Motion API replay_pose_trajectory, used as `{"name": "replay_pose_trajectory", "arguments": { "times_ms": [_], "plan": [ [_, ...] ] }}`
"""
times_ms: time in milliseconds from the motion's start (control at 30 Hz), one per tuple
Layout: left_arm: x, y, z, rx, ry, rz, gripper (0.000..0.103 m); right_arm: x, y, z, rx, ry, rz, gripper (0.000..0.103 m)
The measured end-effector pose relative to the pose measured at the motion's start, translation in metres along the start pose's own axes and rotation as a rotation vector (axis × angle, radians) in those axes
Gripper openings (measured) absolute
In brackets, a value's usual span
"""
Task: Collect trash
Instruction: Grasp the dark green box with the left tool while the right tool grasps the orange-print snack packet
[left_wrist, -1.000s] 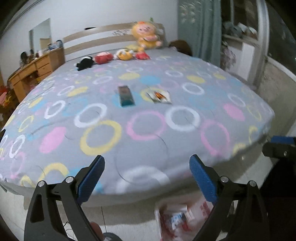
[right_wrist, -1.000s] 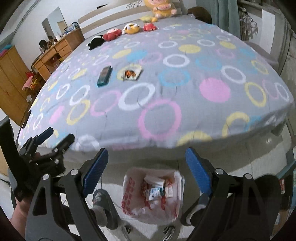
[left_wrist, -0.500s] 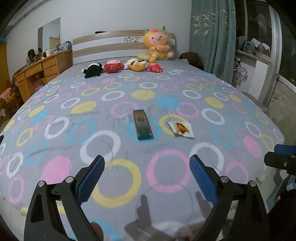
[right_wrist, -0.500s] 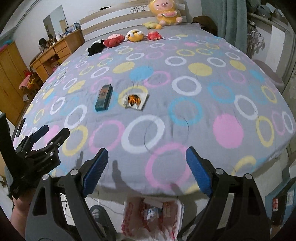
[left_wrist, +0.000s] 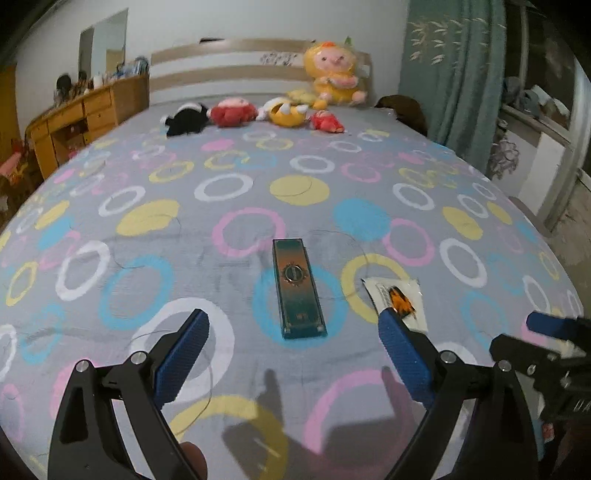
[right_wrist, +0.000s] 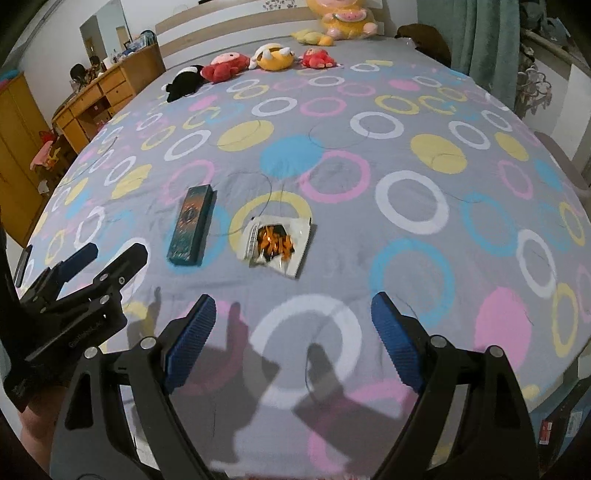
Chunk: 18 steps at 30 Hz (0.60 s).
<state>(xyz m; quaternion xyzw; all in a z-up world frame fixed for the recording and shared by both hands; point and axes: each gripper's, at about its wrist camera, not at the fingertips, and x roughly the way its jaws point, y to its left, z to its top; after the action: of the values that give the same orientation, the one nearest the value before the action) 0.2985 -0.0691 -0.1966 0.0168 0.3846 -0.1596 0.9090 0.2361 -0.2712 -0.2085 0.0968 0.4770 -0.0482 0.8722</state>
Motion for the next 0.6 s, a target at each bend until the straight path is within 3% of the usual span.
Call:
{"name": "replay_pose_trajectory", "arguments": {
  "times_ms": [333,600],
  "plan": [
    [0.070,0.013,0.016,-0.009,0.100,0.035,0.090,0.071,0.010,0.024,-0.053,0.054,-0.019,0.084],
    [0.102,0.009,0.027,-0.035,0.158,0.035,0.090,0.106,0.010,0.032,-0.069,0.080,-0.027,0.084]
  ]
}}
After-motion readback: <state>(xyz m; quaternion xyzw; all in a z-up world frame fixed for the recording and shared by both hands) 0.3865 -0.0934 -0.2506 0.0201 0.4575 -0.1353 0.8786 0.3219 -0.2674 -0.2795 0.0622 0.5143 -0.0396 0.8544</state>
